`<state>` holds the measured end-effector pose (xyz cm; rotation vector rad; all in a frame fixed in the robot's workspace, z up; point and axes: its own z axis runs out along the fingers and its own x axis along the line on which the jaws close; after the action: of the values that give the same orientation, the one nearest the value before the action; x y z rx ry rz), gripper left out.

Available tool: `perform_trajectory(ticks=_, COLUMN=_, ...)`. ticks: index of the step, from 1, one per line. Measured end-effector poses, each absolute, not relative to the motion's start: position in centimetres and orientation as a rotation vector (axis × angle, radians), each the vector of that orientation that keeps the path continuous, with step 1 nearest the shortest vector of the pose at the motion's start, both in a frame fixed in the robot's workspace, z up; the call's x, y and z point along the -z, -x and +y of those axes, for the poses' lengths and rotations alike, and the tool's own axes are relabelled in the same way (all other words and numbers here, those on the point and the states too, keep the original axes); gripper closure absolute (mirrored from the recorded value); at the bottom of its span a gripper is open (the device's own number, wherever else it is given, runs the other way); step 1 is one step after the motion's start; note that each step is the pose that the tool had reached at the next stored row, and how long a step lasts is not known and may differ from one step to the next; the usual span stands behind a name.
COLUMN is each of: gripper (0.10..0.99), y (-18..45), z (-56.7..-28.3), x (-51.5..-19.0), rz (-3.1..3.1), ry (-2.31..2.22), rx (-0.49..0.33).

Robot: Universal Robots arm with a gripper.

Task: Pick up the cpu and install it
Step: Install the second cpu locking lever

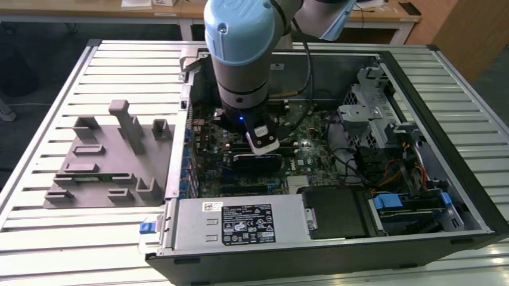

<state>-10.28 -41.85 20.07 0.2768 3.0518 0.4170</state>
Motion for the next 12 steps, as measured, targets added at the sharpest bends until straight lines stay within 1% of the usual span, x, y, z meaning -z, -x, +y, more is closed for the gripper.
perform_trajectory(ticks=12, gripper=0.980, y=10.30, z=-41.67, x=-19.52, rz=3.050, ry=-0.278, rx=-0.440)
